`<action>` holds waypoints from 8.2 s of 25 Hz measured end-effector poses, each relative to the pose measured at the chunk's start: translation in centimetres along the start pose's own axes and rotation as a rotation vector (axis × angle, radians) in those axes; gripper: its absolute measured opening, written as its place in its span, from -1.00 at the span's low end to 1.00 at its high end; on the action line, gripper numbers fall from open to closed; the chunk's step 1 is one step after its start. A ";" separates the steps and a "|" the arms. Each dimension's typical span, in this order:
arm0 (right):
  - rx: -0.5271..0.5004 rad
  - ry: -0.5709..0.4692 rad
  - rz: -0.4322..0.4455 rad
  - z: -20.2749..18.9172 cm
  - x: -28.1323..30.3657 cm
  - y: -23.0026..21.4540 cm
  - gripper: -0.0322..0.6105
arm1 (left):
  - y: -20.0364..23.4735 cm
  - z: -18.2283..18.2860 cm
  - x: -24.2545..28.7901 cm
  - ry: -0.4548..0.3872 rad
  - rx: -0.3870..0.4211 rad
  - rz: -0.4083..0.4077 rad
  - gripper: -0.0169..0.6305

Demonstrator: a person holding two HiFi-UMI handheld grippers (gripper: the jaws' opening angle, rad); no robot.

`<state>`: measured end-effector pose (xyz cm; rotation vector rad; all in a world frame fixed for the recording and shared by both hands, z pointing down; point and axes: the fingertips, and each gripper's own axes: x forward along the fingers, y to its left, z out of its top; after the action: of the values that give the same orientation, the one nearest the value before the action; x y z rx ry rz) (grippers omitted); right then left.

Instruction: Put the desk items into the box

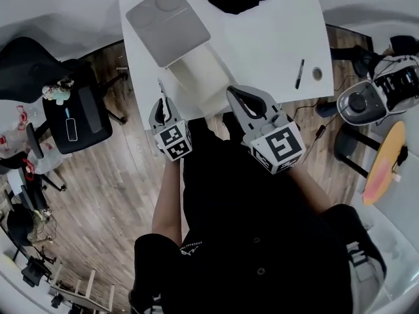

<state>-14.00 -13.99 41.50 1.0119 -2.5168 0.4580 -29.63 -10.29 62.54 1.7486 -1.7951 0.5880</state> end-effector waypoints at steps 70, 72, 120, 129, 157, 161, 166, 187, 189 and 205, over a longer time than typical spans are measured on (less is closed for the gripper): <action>0.045 -0.108 0.078 -0.2 -7.2 -4.3 -0.90 | -5.3 9.0 -10.2 -0.187 -0.132 0.098 -0.81; 0.032 -0.112 0.105 0.0 -7.4 -4.4 -0.90 | -6.2 9.9 -11.5 -0.222 -0.125 0.101 -0.81; -0.033 -0.138 0.239 2.0 -6.8 -7.3 -0.90 | -16.4 14.3 -16.7 -0.364 -0.081 0.045 -0.81; 0.018 -0.109 0.072 1.1 -6.4 -9.5 -0.90 | -15.8 13.6 -11.3 -0.251 -0.079 -0.090 -0.81; 0.199 -0.050 -0.280 -3.5 -7.4 -11.4 -0.90 | -16.0 3.1 4.4 0.216 -0.059 -0.258 -0.81; 0.232 -0.040 -0.314 -4.7 -7.7 -11.8 -0.90 | -16.2 2.5 5.7 0.250 -0.052 -0.260 -0.81; 0.278 -0.032 -0.367 -5.9 -8.2 -12.6 -0.90 | -16.7 1.5 7.5 0.293 -0.028 -0.271 -0.81; 0.355 -0.046 -0.495 -7.8 -10.9 -13.6 -0.90 | -16.6 -1.8 11.6 0.418 0.001 -0.172 -0.81; 0.355 -0.044 -0.496 -7.8 -11.0 -13.6 -0.90 | -16.6 -1.7 11.6 0.411 0.008 -0.163 -0.81; 0.334 -0.048 -0.480 -7.4 -10.9 -12.8 -0.90 | -16.6 -0.8 10.4 0.343 0.023 -0.206 -0.81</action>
<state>4.09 -13.17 44.82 1.7108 -2.1669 0.7204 -12.94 -18.46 68.78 1.7008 -1.3623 0.7707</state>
